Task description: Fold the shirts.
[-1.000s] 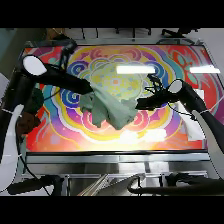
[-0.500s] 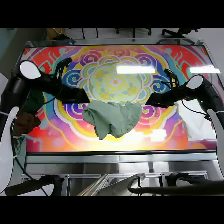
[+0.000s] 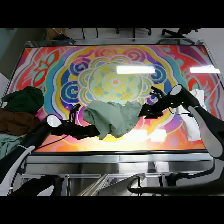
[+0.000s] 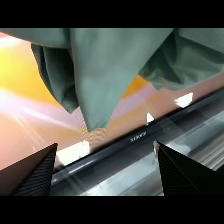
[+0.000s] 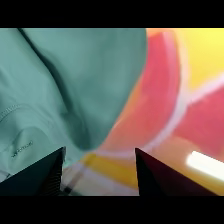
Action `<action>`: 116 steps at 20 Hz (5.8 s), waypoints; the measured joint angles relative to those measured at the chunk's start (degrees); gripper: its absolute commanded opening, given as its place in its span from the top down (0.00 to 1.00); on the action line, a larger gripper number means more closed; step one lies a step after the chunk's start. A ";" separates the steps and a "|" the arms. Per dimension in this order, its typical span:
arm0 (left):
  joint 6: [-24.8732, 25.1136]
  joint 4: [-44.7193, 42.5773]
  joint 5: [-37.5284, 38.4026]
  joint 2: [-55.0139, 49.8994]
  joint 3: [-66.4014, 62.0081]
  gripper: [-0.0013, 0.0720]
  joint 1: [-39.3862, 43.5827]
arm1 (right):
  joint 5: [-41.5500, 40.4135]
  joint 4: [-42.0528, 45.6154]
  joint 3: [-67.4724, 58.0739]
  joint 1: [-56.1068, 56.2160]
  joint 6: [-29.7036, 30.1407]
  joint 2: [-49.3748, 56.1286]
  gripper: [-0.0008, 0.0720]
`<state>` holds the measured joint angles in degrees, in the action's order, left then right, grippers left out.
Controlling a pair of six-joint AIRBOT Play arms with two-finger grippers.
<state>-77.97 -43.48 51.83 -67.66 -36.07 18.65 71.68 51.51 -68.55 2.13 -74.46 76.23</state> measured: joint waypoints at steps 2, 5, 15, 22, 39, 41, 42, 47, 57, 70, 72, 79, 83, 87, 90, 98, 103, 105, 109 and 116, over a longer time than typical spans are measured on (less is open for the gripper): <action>0.87 2.23 -4.98 -1.90 1.49 0.09 2.32 | -1.16 -3.39 0.07 0.85 2.19 2.36 0.30; 1.60 3.17 -7.89 -6.40 0.00 0.80 4.37 | -2.10 -9.77 0.07 1.57 5.66 4.83 0.33; 2.62 -1.57 -0.68 -8.70 -11.82 0.97 -0.48 | -2.58 -14.86 -1.25 1.14 12.39 5.18 0.97; 3.04 -2.12 8.50 9.44 -32.52 0.97 -14.16 | 3.80 -29.09 -14.40 -6.84 16.26 -9.38 0.97; 8.28 -1.75 14.99 17.35 -53.79 0.96 -30.91 | 1.33 -26.86 -25.07 -11.69 19.61 -28.26 0.97; 9.84 -2.27 14.38 11.28 -49.72 0.96 -26.36 | 2.03 -26.86 -20.11 -10.69 18.91 -22.77 0.97; 10.64 -2.29 13.00 7.65 -47.67 0.96 -23.87 | 2.01 -26.86 -17.11 -9.92 18.75 -19.45 0.97; 12.11 -6.97 5.49 -12.13 -43.06 0.96 -15.74 | -2.03 -27.36 -7.02 -7.58 18.99 -0.70 0.95; 1.88 -9.27 21.22 -24.09 -55.56 0.04 -20.48 | -1.77 -31.26 -9.14 -10.84 24.81 9.31 0.28; -8.50 0.11 5.92 5.70 4.68 0.04 2.03 | 1.75 -18.86 -10.88 -21.33 24.87 7.23 0.28; -9.05 5.22 -3.67 6.25 9.64 0.04 8.46 | 1.77 -18.34 -10.88 -21.22 24.85 7.85 0.28; -8.79 11.23 -17.97 -3.87 7.85 0.78 19.91 | 1.95 -17.81 -10.88 -20.68 24.85 8.55 0.28; -4.35 8.90 -17.16 -8.63 1.36 0.97 15.69 | 2.91 -17.59 -10.88 -20.68 24.83 8.59 0.28; -4.13 -2.14 -7.65 -6.80 -3.89 0.97 2.82 | 4.28 -17.62 -10.88 -20.59 24.83 8.59 0.29; -4.35 -9.68 -1.14 -2.03 -5.40 0.97 -9.86 | 5.35 -17.57 -10.71 -19.69 24.83 8.59 0.30; 1.68 -14.67 4.22 3.32 -6.23 0.96 -29.97 | 2.80 -16.31 -7.54 -9.81 24.13 10.03 0.30; 4.17 -15.10 5.03 0.70 -6.32 0.96 -31.93 | 6.67 -12.33 -5.97 -4.22 21.29 10.75 0.40; 5.01 -15.26 5.27 -0.04 -6.34 0.96 -32.15 | 9.01 -10.38 -5.62 -3.37 20.20 10.80 0.66; 5.84 -15.26 6.49 -0.59 -7.08 0.97 -32.33 | 13.79 -12.98 -5.46 -2.29 19.56 9.75 0.97; 5.79 -13.73 14.25 9.03 -33.16 0.97 -32.39 | 18.62 -41.46 -17.18 -6.88 21.90 -2.08 0.97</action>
<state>-72.18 -57.21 66.08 -58.63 -69.23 -13.74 90.30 10.04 -85.73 -4.75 -52.56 74.15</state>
